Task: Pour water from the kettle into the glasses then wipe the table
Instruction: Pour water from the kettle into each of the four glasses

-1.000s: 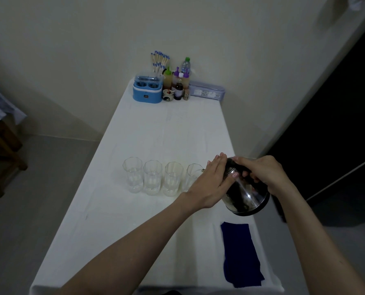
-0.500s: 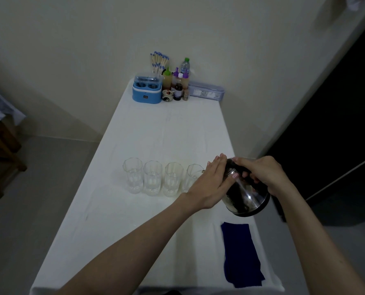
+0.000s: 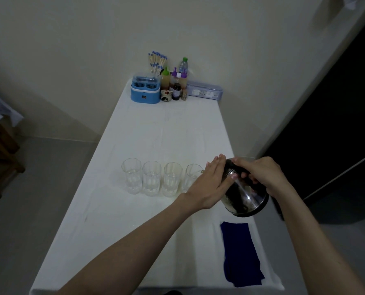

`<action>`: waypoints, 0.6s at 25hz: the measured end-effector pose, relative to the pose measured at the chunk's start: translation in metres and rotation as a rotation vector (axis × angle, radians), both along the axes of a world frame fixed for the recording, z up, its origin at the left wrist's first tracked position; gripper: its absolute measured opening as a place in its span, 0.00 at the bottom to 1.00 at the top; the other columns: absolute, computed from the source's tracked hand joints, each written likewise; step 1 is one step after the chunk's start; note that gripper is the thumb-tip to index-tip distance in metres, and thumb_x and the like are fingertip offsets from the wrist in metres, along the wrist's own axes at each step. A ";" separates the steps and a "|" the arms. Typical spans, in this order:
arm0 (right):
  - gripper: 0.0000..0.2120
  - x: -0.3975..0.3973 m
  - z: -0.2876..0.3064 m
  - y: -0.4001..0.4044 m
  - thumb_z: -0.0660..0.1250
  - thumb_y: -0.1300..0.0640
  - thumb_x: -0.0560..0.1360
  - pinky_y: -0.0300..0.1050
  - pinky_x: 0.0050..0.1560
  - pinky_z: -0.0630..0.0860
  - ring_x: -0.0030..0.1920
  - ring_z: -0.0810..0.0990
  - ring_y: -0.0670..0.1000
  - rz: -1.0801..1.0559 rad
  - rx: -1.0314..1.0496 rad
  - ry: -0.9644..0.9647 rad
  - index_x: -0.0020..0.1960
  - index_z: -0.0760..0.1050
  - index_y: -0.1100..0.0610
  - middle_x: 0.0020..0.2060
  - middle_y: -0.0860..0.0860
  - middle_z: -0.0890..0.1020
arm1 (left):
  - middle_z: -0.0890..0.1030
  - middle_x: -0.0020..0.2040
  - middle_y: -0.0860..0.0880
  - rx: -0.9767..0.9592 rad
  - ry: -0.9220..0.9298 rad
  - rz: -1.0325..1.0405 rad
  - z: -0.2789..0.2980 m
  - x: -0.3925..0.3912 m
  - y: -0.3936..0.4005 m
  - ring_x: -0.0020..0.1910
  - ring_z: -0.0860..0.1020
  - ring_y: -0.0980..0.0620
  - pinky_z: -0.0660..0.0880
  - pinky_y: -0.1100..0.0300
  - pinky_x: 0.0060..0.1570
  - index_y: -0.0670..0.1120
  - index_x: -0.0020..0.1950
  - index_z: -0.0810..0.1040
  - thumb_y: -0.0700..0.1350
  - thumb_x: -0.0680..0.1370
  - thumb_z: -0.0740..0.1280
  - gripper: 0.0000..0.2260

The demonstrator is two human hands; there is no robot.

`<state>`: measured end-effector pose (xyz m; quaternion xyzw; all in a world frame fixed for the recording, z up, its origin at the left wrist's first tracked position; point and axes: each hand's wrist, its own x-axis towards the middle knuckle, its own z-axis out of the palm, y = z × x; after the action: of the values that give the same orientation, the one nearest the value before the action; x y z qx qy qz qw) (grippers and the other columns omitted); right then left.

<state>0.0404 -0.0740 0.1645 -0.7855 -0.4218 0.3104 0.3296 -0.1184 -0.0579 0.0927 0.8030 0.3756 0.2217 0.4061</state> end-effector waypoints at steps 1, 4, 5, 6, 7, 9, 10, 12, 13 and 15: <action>0.22 0.000 -0.001 0.000 0.76 0.41 0.68 0.43 0.34 0.71 0.24 0.71 0.48 -0.003 0.003 0.000 0.39 0.87 0.63 0.30 0.58 0.83 | 0.46 0.81 0.46 0.000 0.000 -0.001 0.000 0.000 0.000 0.79 0.43 0.55 0.38 0.60 0.75 0.43 0.80 0.44 0.58 0.83 0.48 0.31; 0.24 -0.002 0.000 -0.003 0.76 0.43 0.69 0.44 0.34 0.71 0.25 0.71 0.49 -0.011 0.000 0.007 0.37 0.85 0.66 0.29 0.57 0.82 | 0.46 0.81 0.47 -0.002 0.006 -0.003 0.001 -0.001 -0.001 0.79 0.42 0.55 0.38 0.61 0.75 0.43 0.80 0.43 0.58 0.83 0.48 0.31; 0.24 -0.002 0.000 -0.004 0.77 0.43 0.69 0.44 0.34 0.71 0.25 0.71 0.50 -0.015 0.005 0.022 0.36 0.84 0.67 0.27 0.56 0.81 | 0.46 0.81 0.47 0.001 0.011 -0.006 0.001 -0.001 -0.001 0.79 0.42 0.55 0.38 0.61 0.75 0.43 0.80 0.43 0.59 0.83 0.48 0.31; 0.24 -0.002 -0.001 -0.005 0.77 0.44 0.70 0.45 0.34 0.71 0.24 0.70 0.50 -0.022 0.008 0.038 0.34 0.83 0.67 0.24 0.53 0.79 | 0.45 0.81 0.47 0.006 0.016 -0.010 0.000 -0.001 -0.001 0.79 0.42 0.56 0.37 0.61 0.75 0.43 0.80 0.43 0.59 0.83 0.48 0.31; 0.24 -0.002 -0.002 -0.008 0.76 0.44 0.70 0.44 0.33 0.71 0.24 0.70 0.49 -0.028 0.007 0.054 0.33 0.81 0.66 0.21 0.51 0.77 | 0.45 0.81 0.47 0.012 0.022 -0.016 0.000 -0.001 -0.001 0.79 0.42 0.55 0.37 0.62 0.74 0.43 0.80 0.43 0.58 0.83 0.48 0.31; 0.23 -0.001 -0.005 -0.012 0.76 0.44 0.71 0.42 0.32 0.69 0.25 0.69 0.49 -0.038 0.008 0.088 0.31 0.80 0.64 0.18 0.48 0.75 | 0.45 0.81 0.47 0.023 0.036 -0.030 0.000 0.000 -0.002 0.79 0.41 0.55 0.37 0.62 0.74 0.43 0.80 0.43 0.58 0.84 0.48 0.31; 0.23 0.000 -0.008 -0.015 0.76 0.44 0.71 0.42 0.31 0.68 0.25 0.69 0.49 -0.049 0.018 0.113 0.31 0.79 0.64 0.18 0.48 0.74 | 0.45 0.81 0.47 0.033 0.046 -0.039 0.000 0.000 -0.002 0.79 0.41 0.55 0.37 0.61 0.75 0.43 0.80 0.43 0.57 0.84 0.49 0.31; 0.23 0.004 -0.017 -0.021 0.77 0.44 0.70 0.42 0.31 0.67 0.25 0.69 0.49 -0.083 0.044 0.178 0.31 0.79 0.63 0.19 0.49 0.74 | 0.45 0.81 0.47 0.060 0.068 -0.061 0.001 0.003 -0.003 0.79 0.41 0.54 0.37 0.61 0.75 0.42 0.80 0.43 0.57 0.84 0.49 0.31; 0.23 0.007 -0.023 -0.024 0.77 0.44 0.70 0.42 0.31 0.68 0.25 0.69 0.49 -0.105 0.056 0.212 0.32 0.79 0.64 0.19 0.49 0.74 | 0.44 0.81 0.47 0.073 0.081 -0.074 0.002 0.004 -0.004 0.79 0.41 0.54 0.37 0.60 0.75 0.42 0.80 0.43 0.57 0.84 0.49 0.31; 0.23 0.014 -0.035 -0.032 0.77 0.43 0.69 0.43 0.34 0.69 0.26 0.71 0.49 -0.148 0.072 0.289 0.33 0.80 0.64 0.22 0.51 0.75 | 0.45 0.81 0.46 0.115 0.113 -0.107 0.002 0.009 -0.005 0.79 0.41 0.54 0.37 0.59 0.75 0.42 0.80 0.44 0.57 0.84 0.49 0.31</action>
<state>0.0547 -0.1064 0.1300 -0.7492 -0.3221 0.3797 0.4368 -0.1099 -0.0633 0.0942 0.8552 0.3410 0.1751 0.3490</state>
